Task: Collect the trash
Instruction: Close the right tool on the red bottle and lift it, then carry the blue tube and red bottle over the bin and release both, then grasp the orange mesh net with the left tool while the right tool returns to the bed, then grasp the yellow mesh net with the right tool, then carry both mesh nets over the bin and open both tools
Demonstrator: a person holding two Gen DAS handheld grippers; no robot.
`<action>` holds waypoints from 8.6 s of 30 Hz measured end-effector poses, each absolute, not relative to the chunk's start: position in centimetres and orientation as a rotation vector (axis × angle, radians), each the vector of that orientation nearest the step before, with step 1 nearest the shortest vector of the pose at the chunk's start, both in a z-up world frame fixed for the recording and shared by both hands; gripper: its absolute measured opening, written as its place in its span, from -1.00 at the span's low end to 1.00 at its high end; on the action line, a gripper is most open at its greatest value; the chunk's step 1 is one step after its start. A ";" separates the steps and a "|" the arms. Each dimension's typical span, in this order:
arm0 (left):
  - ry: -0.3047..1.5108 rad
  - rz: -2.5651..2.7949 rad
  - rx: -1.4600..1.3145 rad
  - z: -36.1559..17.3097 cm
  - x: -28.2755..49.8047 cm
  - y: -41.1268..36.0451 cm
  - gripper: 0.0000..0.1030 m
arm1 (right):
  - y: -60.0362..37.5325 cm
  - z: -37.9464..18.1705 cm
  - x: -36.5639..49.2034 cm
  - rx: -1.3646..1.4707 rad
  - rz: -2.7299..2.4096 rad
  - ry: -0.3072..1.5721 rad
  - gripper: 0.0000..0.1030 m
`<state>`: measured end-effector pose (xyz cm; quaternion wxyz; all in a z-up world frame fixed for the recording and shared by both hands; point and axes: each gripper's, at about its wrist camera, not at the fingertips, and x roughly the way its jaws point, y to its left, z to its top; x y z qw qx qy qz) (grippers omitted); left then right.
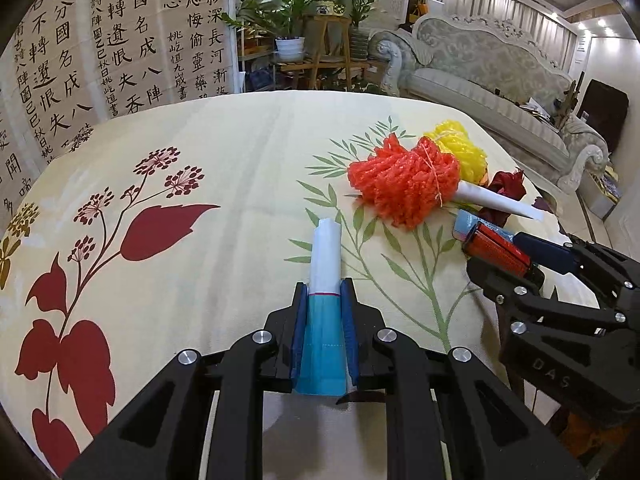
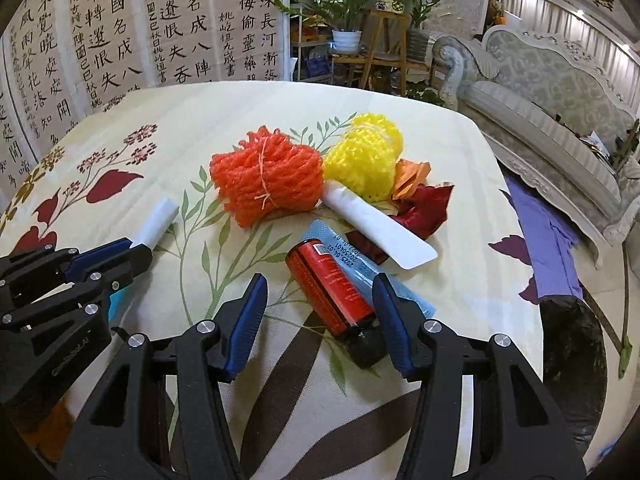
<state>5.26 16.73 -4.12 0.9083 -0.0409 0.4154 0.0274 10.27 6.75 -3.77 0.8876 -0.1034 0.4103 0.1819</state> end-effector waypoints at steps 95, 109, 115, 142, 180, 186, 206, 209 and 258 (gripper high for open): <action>0.707 -0.124 0.103 -1.7 5.8 -1.2 0.41 | -16.5 -2.9 5.5 0.106 -0.081 0.742 0.20; 0.736 0.089 0.061 -2.5 7.2 9.6 0.46 | -6.3 -2.5 8.3 0.012 0.131 0.769 0.27; 0.724 0.084 0.083 -2.5 9.1 10.7 0.51 | -4.6 -1.7 10.5 -0.005 0.143 0.758 0.29; 0.785 -0.091 -0.006 -3.1 12.0 13.4 -0.59 | -1.9 -1.2 13.7 -0.024 0.162 0.754 0.30; 0.729 0.148 -0.053 -1.8 15.9 23.7 -0.59 | 6.0 -1.7 24.2 -0.035 0.204 0.831 0.43; 0.746 0.139 -0.058 -2.6 16.1 23.6 -0.59 | 7.1 -3.2 25.3 -0.056 0.211 0.861 0.37; 0.738 0.128 -0.100 -2.4 16.0 24.5 -0.60 | 6.5 -0.7 23.3 -0.011 0.272 0.767 -0.19; 0.727 0.120 -0.100 -1.9 15.1 24.0 -0.60 | 5.4 0.6 21.7 -0.006 0.273 0.739 -0.19; 0.728 -0.386 0.051 -1.6 2.8 -4.7 -0.60 | -20.5 -4.4 2.8 0.105 -0.109 0.821 -0.17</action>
